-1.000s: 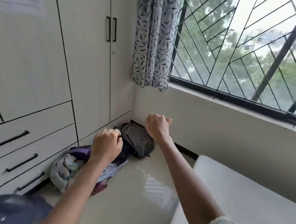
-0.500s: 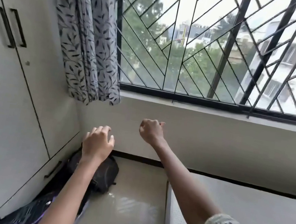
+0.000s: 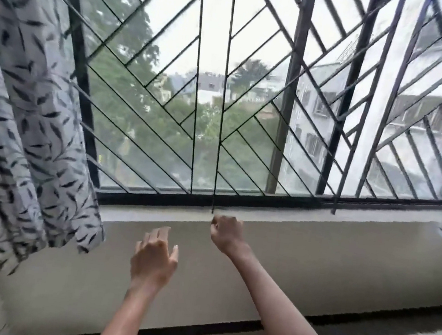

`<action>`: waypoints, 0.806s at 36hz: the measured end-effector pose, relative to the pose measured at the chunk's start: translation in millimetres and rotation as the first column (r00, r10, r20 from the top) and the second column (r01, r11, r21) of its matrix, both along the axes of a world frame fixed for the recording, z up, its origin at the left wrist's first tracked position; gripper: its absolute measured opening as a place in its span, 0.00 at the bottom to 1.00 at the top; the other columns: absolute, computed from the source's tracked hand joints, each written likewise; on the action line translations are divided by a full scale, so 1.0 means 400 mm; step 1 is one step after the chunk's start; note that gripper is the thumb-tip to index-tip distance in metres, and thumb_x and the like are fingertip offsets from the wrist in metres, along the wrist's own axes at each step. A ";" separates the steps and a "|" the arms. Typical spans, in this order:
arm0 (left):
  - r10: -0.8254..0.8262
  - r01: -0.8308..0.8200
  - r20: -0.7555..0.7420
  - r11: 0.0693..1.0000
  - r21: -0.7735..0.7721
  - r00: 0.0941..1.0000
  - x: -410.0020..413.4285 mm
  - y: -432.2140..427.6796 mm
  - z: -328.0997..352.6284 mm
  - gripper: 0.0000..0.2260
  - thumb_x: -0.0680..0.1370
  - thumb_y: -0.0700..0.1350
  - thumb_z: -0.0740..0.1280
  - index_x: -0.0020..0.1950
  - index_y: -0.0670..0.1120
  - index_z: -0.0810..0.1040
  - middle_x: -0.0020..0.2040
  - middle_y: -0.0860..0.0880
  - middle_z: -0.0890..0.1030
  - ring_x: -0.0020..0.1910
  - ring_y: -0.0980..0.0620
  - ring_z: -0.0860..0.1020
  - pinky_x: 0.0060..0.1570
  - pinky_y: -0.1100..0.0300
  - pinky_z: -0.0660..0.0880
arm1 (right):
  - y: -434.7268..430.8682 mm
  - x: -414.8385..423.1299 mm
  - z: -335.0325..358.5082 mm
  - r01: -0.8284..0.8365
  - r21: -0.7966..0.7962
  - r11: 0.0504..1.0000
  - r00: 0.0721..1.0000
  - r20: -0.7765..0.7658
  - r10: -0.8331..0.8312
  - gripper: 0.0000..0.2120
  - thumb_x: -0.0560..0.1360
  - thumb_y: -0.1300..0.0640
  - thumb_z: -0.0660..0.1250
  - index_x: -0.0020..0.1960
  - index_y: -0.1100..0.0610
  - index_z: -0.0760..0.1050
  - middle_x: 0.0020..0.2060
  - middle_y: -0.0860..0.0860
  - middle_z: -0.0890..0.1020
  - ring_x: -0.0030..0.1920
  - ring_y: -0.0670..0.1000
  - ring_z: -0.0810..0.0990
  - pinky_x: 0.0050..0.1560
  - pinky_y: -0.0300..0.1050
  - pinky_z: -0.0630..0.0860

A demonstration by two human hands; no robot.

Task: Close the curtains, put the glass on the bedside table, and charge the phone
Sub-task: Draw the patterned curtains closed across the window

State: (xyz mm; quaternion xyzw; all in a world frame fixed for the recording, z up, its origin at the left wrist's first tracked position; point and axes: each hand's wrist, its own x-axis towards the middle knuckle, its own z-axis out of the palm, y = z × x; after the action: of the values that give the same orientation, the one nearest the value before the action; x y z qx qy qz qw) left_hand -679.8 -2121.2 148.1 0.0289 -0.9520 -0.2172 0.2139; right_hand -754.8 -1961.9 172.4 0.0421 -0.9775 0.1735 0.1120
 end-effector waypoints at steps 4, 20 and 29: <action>-0.049 0.050 0.027 0.998 -0.047 0.998 -0.196 -0.021 0.066 0.19 0.77 0.50 0.62 0.68 0.49 0.68 0.63 0.47 0.75 0.63 0.47 0.72 0.62 0.54 0.68 | -0.005 -0.166 0.025 0.081 -0.036 0.996 0.997 0.012 -0.081 0.13 0.75 0.58 0.58 0.54 0.54 0.78 0.52 0.54 0.83 0.56 0.56 0.79 0.59 0.49 0.67; -0.553 0.487 -0.216 0.823 -0.294 0.805 -0.969 0.316 0.287 0.33 0.71 0.45 0.68 0.73 0.42 0.60 0.68 0.41 0.68 0.63 0.40 0.69 0.60 0.48 0.68 | 0.259 -0.555 0.008 0.356 -0.020 0.934 0.934 -0.032 -0.356 0.13 0.76 0.55 0.56 0.52 0.55 0.78 0.49 0.54 0.84 0.53 0.56 0.80 0.59 0.50 0.69; -0.637 0.517 -0.264 0.755 -0.403 0.724 -1.217 0.508 0.333 0.35 0.71 0.45 0.68 0.75 0.43 0.58 0.76 0.43 0.56 0.75 0.42 0.55 0.71 0.48 0.54 | 0.436 -0.800 0.110 0.423 0.000 0.906 0.897 -0.145 -0.419 0.11 0.75 0.56 0.60 0.54 0.57 0.77 0.50 0.58 0.83 0.54 0.58 0.80 0.58 0.52 0.74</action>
State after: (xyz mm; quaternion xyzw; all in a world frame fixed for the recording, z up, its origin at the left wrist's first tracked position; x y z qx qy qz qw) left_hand -1166.7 -1918.2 281.2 -0.3490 -0.8719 -0.1269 0.3191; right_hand -1074.9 -1787.4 216.3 -0.1562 -0.9557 0.1263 0.2151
